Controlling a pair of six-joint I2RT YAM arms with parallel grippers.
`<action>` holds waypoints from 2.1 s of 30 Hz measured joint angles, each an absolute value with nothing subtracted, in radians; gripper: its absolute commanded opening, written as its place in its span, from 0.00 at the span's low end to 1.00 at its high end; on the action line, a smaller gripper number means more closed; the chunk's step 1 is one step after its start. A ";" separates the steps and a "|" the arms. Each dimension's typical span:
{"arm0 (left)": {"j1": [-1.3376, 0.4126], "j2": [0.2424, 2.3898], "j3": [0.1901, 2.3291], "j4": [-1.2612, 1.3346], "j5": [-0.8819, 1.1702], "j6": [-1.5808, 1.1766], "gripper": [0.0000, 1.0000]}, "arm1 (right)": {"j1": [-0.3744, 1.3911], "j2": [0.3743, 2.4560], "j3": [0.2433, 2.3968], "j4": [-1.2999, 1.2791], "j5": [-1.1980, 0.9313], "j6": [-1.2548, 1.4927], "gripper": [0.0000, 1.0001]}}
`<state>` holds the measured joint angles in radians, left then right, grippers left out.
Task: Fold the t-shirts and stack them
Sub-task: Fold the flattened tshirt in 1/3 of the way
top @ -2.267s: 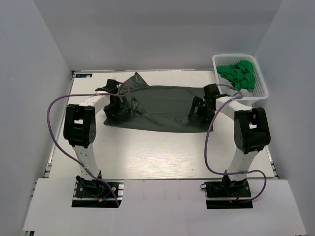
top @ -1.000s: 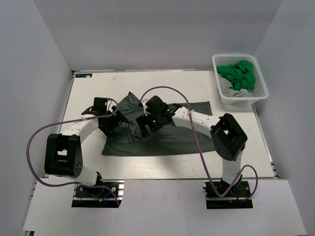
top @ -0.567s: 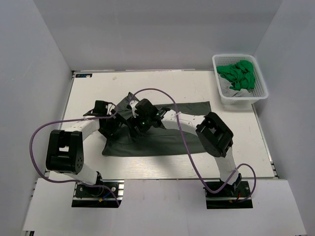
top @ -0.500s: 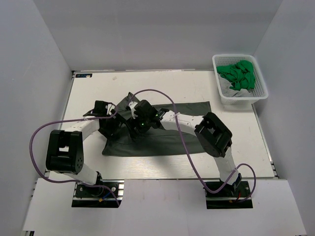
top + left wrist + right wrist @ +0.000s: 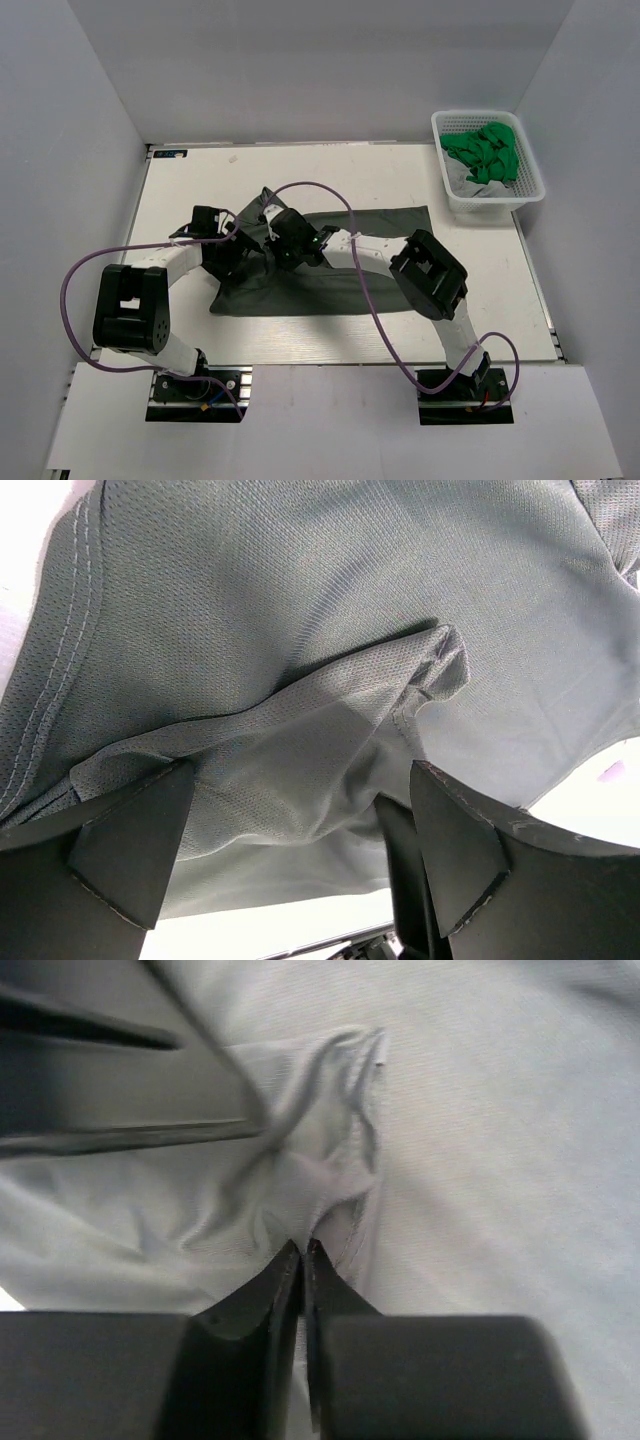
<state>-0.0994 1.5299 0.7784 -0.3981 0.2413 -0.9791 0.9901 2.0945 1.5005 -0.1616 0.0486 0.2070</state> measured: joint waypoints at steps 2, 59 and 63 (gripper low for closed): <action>-0.099 1.530 0.778 -0.400 0.237 -0.983 1.00 | 0.988 2.094 1.489 -0.150 0.077 0.226 0.02; -0.100 0.980 0.775 -0.823 0.024 -0.793 1.00 | 0.938 2.306 1.753 -0.126 0.054 0.042 0.40; -0.100 0.980 0.763 -0.823 0.025 -0.793 1.00 | 0.938 2.313 1.760 -0.122 0.053 0.038 0.16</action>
<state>-0.1001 0.9798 0.7628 -0.8230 0.0250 -0.7925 0.9379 2.3135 1.7599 -0.1219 0.0528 0.0383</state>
